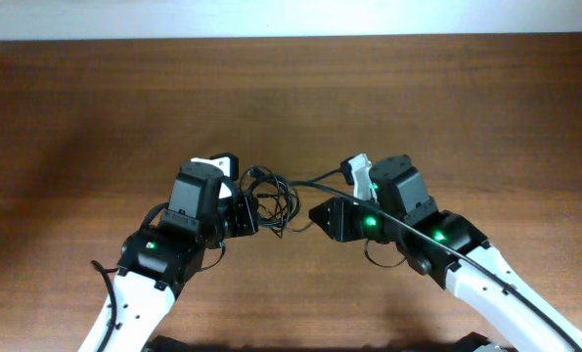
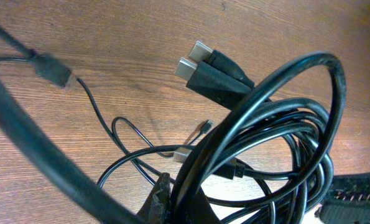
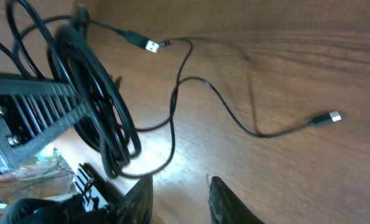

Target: Untangle cables

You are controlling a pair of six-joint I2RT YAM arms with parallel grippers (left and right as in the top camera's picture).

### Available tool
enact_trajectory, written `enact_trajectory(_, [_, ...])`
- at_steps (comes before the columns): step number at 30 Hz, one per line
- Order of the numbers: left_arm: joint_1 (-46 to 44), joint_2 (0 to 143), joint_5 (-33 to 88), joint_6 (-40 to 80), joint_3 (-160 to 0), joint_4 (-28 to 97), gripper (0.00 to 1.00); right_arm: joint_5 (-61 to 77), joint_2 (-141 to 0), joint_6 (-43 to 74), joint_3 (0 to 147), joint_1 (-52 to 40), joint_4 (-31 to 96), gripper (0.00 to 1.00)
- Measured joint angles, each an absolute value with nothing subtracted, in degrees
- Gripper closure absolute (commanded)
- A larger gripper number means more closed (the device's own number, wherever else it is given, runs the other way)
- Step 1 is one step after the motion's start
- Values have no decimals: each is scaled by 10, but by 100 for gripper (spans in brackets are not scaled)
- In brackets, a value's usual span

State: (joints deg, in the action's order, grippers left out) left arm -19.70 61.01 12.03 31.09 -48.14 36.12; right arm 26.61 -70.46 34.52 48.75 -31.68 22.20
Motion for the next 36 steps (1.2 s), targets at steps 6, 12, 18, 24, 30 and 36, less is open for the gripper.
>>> enact_trajectory(6, [-197, 610, 133, 311, -481, 362, 100, 212, -714, 370, 488, -380, 179, 69])
enact_trajectory(12, [-190, 609, 217, 313, -481, 345, 100, 194, -782, 395, 484, -384, 62, 62])
enact_trajectory(18, [-188, 613, 316, 312, -477, 244, 83, 238, -788, 432, 492, -379, 44, 96])
enact_trajectory(24, [-196, 613, 264, 318, -482, 344, 21, 110, -794, 502, 494, -387, 208, 96])
enact_trajectory(30, [-196, 612, 235, 259, -482, 379, 41, 307, -794, 588, 494, -270, 215, 96])
enact_trajectory(36, [-306, 612, 184, 153, -482, 347, 38, 456, -794, 632, 494, -243, 215, 96])
